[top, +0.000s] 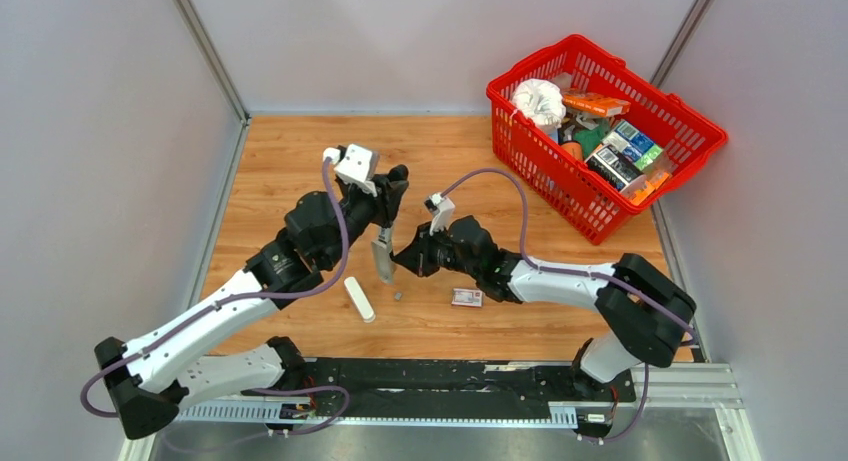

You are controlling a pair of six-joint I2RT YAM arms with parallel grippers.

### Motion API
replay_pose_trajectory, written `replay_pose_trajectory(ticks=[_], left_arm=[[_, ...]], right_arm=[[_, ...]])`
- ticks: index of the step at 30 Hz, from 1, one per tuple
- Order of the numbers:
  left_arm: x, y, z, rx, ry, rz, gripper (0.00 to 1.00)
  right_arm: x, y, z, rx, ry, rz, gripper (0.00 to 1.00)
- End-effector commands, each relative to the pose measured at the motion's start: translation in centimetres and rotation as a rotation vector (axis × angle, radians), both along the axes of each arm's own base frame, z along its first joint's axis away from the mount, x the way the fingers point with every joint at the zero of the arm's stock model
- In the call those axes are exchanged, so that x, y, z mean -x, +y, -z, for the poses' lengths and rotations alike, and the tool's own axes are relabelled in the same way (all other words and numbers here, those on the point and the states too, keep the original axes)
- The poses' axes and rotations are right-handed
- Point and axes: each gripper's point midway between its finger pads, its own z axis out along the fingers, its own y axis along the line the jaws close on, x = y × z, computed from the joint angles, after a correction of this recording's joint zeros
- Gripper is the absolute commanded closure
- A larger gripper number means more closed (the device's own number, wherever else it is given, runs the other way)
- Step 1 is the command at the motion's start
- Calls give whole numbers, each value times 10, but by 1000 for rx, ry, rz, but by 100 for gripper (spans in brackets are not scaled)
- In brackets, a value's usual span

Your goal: Unload the staples from the stapler

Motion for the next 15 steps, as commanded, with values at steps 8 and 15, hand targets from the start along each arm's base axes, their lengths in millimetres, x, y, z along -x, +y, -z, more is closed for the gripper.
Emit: replay_pose_trajectory(ticks=[8, 15], left_arm=[[30, 38, -67, 144, -114, -6, 100], [41, 51, -78, 178, -141, -8, 100]], right_arm=[[-23, -49, -62, 114, -150, 207, 98], [-11, -69, -77, 135, -150, 211, 98]])
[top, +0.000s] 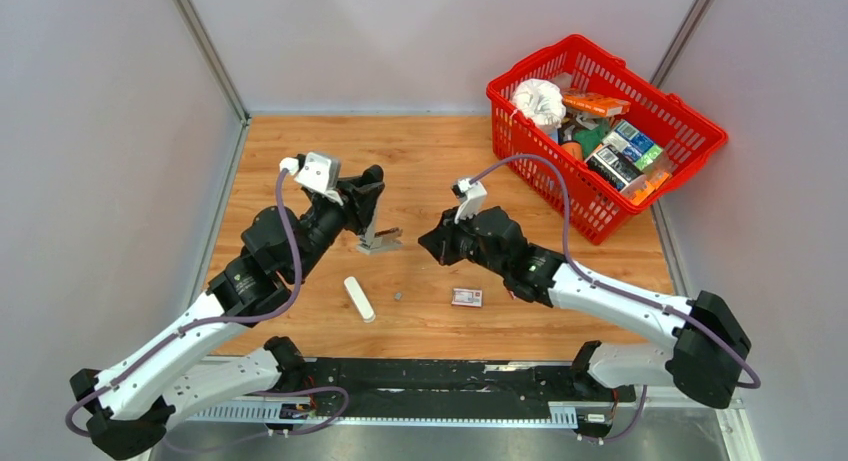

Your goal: Unload the staples from the stapler

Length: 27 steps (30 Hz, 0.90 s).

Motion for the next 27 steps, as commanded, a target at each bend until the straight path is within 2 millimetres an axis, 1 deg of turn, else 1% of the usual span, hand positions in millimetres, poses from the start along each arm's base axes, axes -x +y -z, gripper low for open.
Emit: replay_pose_trajectory(ticks=[1, 3, 6, 8, 9, 12, 14, 18, 21, 23, 27], left_arm=[[10, 12, -42, 111, -86, 2, 100], [14, 14, -48, 127, -97, 7, 100], [17, 15, -52, 148, -105, 19, 100], [18, 15, -55, 151, -110, 22, 100], [18, 15, -57, 153, -112, 23, 100], [18, 15, -60, 156, -118, 24, 100], [18, 14, -61, 159, -118, 28, 100], [19, 12, -65, 168, -120, 38, 100], [19, 11, -64, 176, -115, 43, 100], [20, 11, -66, 181, -114, 49, 100], [23, 10, -63, 187, -101, 62, 100]], right_arm=[[2, -17, -5, 58, -5, 33, 98], [7, -18, 0, 58, 19, 23, 98], [16, -15, 4, 26, 68, -2, 98], [30, -6, 7, -2, 113, -67, 99], [33, -1, 3, -33, 111, -88, 99], [47, 12, 6, -46, 132, -138, 99], [52, 21, 8, -52, 144, -155, 99], [53, 38, 15, -85, 173, -166, 100], [50, 52, 21, -117, 206, -167, 100], [48, 58, 23, -134, 220, -168, 100], [39, 66, 21, -161, 216, -144, 100]])
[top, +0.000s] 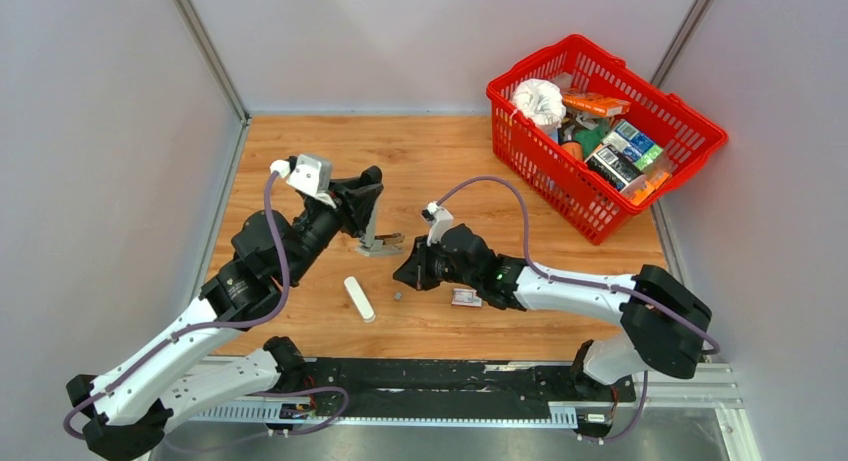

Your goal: Unload the staples from the stapler

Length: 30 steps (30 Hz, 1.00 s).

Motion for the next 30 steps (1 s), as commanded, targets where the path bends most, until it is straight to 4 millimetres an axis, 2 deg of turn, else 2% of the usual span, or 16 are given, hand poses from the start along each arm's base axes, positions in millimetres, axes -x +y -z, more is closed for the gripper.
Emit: replay_pose_trajectory(ticks=[1, 7, 15, 21, 30], left_arm=[[12, 6, -50, 145, -78, 28, 100], [16, 8, -47, 151, -62, 39, 100], [24, 5, -47, 169, -44, 85, 100], [27, -2, -32, 152, -1, 119, 100], [27, -3, -17, 132, 34, 120, 100]], right_arm=[[-13, 21, -37, -139, -40, 29, 100], [-29, 14, -39, -104, -88, 102, 100], [-53, -9, -56, -112, -132, 166, 100], [-70, -18, -83, -102, -210, 214, 100], [-77, -25, -137, -106, -342, 214, 100]])
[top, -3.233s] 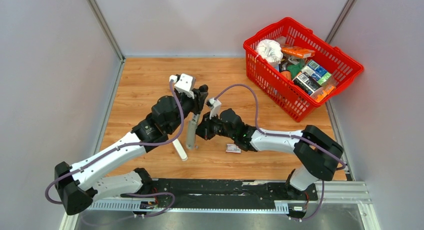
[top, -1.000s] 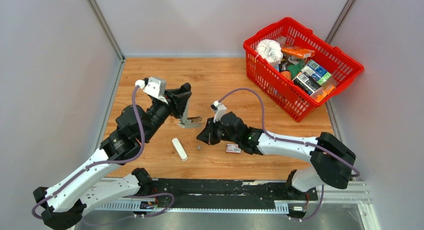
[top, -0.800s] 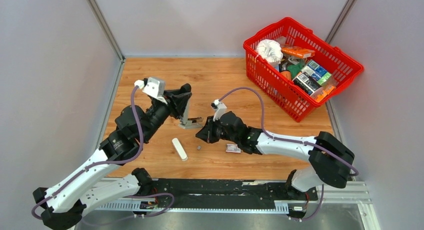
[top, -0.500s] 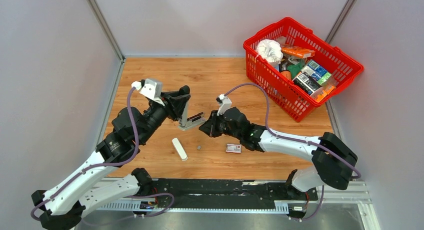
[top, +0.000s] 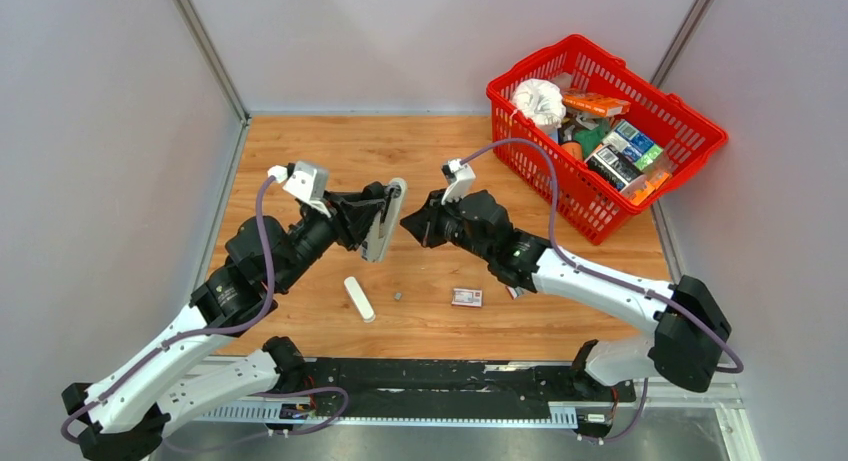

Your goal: Unload the staples from the stapler

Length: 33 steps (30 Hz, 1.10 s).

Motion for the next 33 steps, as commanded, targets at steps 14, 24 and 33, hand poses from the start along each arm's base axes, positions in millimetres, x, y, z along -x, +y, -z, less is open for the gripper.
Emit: replay_pose_trajectory(ticks=[14, 24, 33], left_arm=[[0, -15, -13, 56, -5, 50, 100], [17, -43, -13, 43, -5, 225, 100], [53, -63, -27, 73, -45, 459, 100]], right_arm=[[-1, -47, -74, 61, -219, 83, 100], [15, -51, -92, 83, -315, -16, 100], [26, -64, -86, 128, -336, -53, 100]])
